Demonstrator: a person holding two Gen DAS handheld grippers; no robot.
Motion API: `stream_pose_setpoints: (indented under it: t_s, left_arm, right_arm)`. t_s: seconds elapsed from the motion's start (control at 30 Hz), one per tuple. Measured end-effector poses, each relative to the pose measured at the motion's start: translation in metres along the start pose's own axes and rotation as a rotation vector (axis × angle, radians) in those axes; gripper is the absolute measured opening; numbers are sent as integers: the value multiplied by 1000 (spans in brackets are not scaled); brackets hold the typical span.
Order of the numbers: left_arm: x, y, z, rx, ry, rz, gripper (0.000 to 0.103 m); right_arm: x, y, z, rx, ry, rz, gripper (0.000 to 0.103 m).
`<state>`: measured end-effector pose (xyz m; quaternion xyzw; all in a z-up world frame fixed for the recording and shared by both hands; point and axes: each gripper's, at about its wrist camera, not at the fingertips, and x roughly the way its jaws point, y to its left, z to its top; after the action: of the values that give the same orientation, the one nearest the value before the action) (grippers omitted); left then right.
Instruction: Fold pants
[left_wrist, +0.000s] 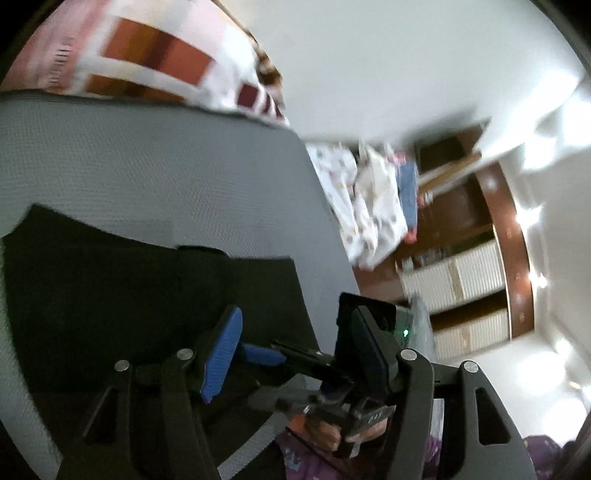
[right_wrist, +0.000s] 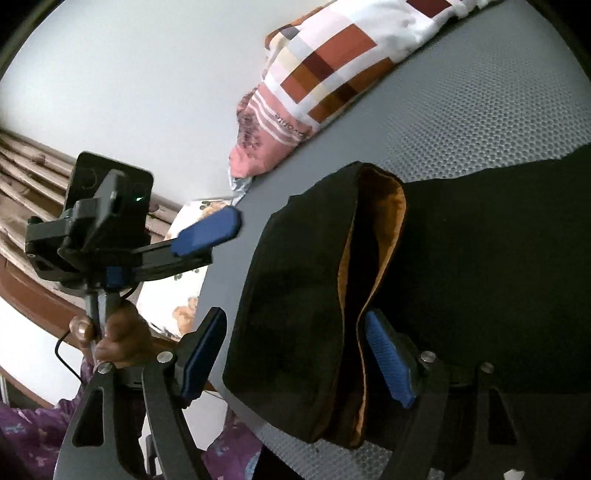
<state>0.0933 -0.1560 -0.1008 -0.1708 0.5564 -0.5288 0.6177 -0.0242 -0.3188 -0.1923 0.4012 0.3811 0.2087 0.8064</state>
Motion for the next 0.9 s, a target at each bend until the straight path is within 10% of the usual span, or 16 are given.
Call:
stream_pose_setpoints:
  t_s: [0.1, 0.27, 0.57, 0.9]
  left_arm:
    - [-27, 25, -15, -70, -85, 10, 64]
    - [-56, 65, -51, -151, -142, 125, 64]
    - [-55, 64, -65, -139, -153, 182, 64]
    - [1, 51, -69, -58, -28, 199, 66]
  right_arm:
    - [10, -9, 5, 12, 44, -36, 69]
    - [13, -28, 5, 61, 55, -110, 12]
    - [-50, -32, 29, 158, -107, 83, 3]
    - [-123, -80, 9, 202, -180, -81, 7]
